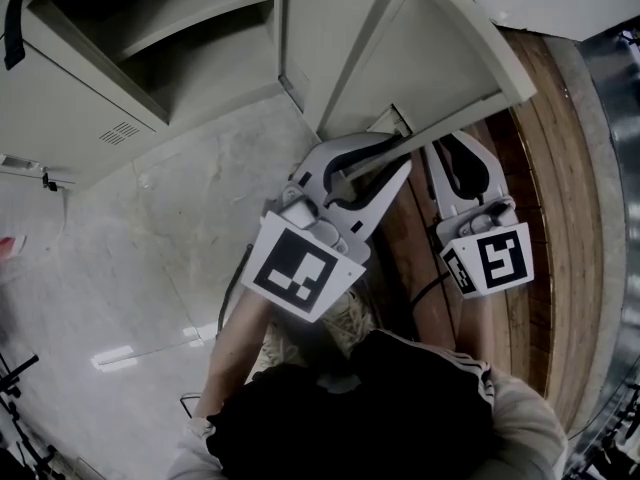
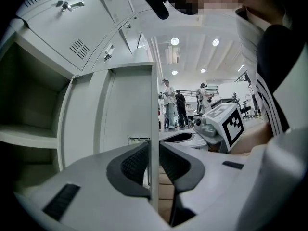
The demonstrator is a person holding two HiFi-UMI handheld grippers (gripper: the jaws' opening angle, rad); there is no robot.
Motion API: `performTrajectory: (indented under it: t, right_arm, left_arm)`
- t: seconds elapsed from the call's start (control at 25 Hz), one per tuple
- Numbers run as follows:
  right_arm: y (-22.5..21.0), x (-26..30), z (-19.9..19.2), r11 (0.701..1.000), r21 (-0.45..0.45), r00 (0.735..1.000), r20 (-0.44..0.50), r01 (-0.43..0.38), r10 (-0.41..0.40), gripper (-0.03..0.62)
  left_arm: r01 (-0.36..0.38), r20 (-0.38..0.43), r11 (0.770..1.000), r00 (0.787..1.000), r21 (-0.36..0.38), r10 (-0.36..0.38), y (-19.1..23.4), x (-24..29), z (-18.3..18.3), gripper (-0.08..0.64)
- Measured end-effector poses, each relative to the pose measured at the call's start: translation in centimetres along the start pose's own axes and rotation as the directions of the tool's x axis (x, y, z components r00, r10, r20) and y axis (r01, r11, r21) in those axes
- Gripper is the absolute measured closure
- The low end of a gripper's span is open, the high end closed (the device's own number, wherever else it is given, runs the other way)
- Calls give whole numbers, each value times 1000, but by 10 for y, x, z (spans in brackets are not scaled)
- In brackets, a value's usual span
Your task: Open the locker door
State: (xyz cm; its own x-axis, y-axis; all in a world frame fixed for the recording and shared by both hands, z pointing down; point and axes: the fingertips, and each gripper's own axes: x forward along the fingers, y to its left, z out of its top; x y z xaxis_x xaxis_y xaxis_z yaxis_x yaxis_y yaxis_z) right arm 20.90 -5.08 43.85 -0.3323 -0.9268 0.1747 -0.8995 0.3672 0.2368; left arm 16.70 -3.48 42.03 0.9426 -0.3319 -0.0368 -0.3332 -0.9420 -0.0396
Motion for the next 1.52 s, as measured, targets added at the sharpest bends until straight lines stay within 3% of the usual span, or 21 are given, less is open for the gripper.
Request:
performTrajectory:
  t: [0.32,0.52,1.2,1.4,1.52]
  right_arm:
    - [1,-3,2,1000,-5,1000,14,12,-12,536]
    - [-6,-8,2,999,7,999,20,43,-43,551]
    - [-3,-9,6,999,0,999,25,44,-44,554]
    - [0,-14,20,999,18,997,70,32,-33,552]
    - [1,-18,33,999,34,993,109,34,-37,552]
  left_arm:
    - [-19,-7,999,1000,-43,19,5,-8,-2,462]
    - [-22,-7,999,1000,-38,22,5,-10,-2,462]
    - [5,-14,1000,1000,-10,-5,0,-20,3,420]
    - [-75,-48,997,996,14,76,12,-37,4,420]
    - [-168,-55,985,985,-32,166,24,-55,-1,466]
